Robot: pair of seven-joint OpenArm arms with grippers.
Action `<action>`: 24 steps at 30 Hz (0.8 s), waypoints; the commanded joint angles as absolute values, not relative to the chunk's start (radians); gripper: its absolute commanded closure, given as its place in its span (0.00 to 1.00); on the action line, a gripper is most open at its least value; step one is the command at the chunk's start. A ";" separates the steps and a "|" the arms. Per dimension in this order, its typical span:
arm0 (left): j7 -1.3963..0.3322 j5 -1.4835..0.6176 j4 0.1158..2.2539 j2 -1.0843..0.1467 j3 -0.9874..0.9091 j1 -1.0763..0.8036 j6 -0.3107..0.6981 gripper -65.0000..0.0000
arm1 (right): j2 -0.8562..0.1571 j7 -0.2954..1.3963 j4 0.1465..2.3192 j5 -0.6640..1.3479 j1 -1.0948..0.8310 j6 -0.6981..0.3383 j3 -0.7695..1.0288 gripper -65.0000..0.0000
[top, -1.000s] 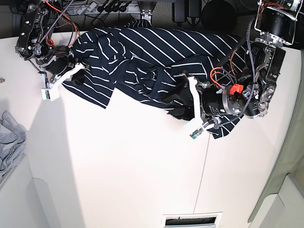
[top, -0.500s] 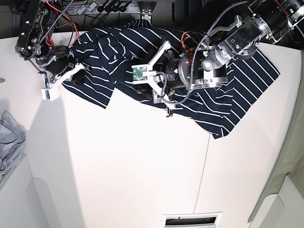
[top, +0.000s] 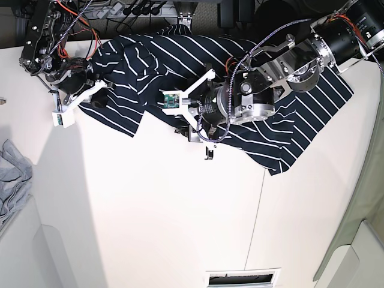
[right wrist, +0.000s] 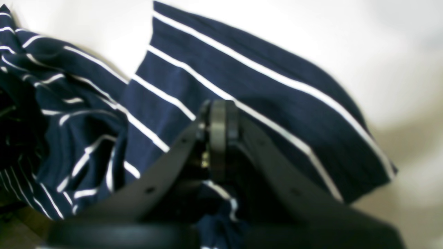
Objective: Layout the t-shirt on the table in an organized manner, then fold the t-shirt properly
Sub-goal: 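Reach the left gripper across the shirt and grasp its bunched middle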
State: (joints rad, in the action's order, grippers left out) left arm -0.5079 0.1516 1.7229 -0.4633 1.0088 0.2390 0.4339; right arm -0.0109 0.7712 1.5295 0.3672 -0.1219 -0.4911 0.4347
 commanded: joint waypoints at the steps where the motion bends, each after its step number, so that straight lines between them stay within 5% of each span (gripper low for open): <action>1: -0.493 0.158 1.737 -0.466 1.002 0.257 0.438 0.47 | -0.017 0.752 1.544 0.385 -0.113 -0.502 0.437 1.00; 24: -0.422 0.173 1.642 -0.466 1.002 0.257 0.509 0.49 | -0.017 0.752 1.544 0.394 -0.113 -0.501 0.437 1.00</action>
State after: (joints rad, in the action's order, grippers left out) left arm -0.4393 0.1734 1.6283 -0.4629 1.0088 0.2386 0.5102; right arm -0.0109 0.7712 1.5295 0.3737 -0.1219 -0.4915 0.4347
